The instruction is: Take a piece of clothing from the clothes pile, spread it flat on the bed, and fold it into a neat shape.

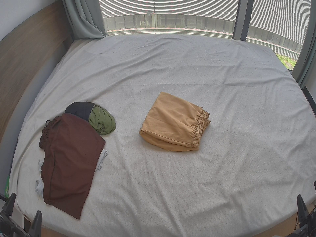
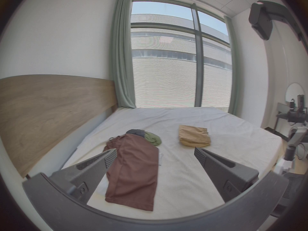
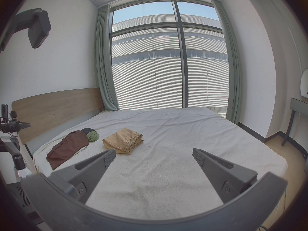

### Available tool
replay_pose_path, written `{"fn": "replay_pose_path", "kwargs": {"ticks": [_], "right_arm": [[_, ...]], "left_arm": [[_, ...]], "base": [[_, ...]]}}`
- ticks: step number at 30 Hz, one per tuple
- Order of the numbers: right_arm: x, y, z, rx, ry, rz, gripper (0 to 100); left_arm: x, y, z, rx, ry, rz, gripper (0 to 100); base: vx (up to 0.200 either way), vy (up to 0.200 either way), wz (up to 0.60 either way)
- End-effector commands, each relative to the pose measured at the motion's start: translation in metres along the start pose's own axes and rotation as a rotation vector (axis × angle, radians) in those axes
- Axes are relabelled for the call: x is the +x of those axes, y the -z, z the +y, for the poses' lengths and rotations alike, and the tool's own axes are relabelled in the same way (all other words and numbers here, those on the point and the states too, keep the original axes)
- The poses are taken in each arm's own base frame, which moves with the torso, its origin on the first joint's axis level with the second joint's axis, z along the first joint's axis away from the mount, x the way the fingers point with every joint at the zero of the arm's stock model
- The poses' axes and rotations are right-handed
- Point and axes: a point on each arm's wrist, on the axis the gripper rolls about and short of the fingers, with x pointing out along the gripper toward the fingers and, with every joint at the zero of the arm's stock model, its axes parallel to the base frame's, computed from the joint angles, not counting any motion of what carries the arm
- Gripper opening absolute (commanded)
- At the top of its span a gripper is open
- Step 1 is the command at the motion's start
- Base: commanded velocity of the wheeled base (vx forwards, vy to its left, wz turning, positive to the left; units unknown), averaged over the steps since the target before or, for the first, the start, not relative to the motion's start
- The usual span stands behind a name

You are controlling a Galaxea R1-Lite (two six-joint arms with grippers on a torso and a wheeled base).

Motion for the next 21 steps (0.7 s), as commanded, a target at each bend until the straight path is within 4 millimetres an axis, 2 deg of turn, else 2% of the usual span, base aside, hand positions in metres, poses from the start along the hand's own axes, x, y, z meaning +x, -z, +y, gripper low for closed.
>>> {"fn": "replay_pose_path", "kwargs": {"ticks": [1, 3, 19, 21], "right_arm": [[0.0003, 0.005, -0.0001, -0.014, -0.002, 0.006, 100], [0.0003, 0.0049, -0.0002, -0.015, 0.002, 0.006, 100], [0.0002, 0.0071, -0.0005, -0.056, 0.007, 0.027, 100], [-0.0001, 0.0101, -0.0027, 0.003, 0.101, 0.051, 100]], "left_arm": [[-0.0003, 0.0084, 0.002, 0.021, -0.1, 0.036, 100], [-0.0006, 0.0119, 0.0032, 0.011, -0.149, 0.07, 100], [-0.0011, 0.011, 0.003, -0.001, -0.131, 0.05, 100], [-0.0011, 0.011, 0.003, -0.001, -0.131, 0.05, 100]], "base": [[0.0, 0.0, 0.0], [0.0, 0.0, 0.0], [0.0, 0.0, 0.0], [0.0, 0.0, 0.0]]}}
